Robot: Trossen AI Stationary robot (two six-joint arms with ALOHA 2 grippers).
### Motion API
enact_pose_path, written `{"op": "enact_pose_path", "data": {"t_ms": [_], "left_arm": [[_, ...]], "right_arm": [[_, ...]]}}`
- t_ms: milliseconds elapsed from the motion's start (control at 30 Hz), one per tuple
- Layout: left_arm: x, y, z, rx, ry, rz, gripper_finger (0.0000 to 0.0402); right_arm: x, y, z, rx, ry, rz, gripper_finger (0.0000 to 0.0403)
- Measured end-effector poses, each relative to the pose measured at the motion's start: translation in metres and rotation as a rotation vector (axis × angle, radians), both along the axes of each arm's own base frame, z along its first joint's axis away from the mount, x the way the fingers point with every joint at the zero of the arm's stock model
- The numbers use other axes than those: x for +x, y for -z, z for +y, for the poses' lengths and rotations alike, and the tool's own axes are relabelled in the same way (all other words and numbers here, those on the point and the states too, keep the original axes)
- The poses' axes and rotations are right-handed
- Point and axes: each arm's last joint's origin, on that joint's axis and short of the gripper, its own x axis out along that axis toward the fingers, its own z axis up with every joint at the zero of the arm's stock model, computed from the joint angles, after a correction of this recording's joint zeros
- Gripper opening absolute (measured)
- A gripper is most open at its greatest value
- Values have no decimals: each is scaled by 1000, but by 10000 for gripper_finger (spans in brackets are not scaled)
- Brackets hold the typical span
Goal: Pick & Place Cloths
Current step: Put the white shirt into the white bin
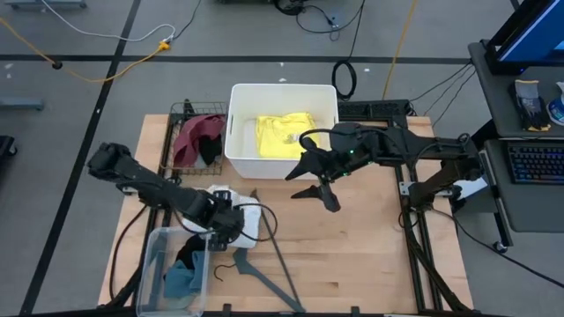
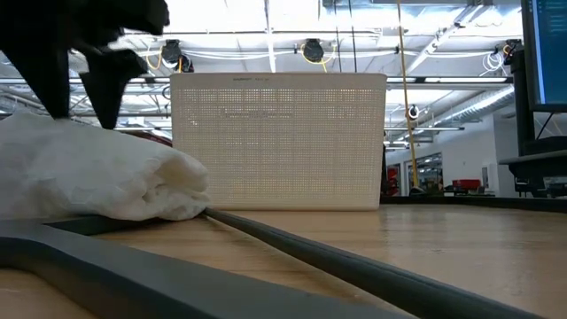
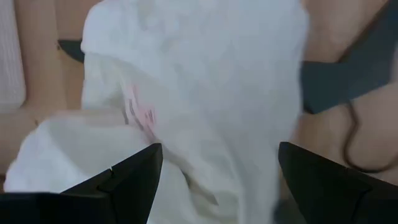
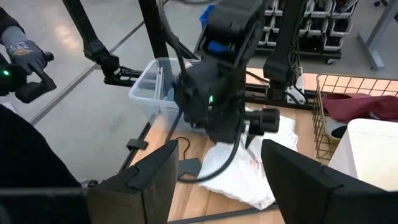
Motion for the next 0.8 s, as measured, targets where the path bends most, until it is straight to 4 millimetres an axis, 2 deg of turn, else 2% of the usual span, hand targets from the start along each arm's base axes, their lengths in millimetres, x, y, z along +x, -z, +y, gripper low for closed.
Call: {"op": "enact_pose_path", "data": {"t_ms": [367, 667, 800], "left_arm": [[23, 45, 7, 139, 58, 149, 326], [36, 79, 11, 55, 94, 300, 326], [40, 90, 11, 34, 99, 311, 326]], "right_arm": [[-2, 3, 0, -3, -2, 38, 224], [-3, 5, 0, -2, -2, 66, 224], [-4, 6, 0, -3, -2, 75, 224]]}}
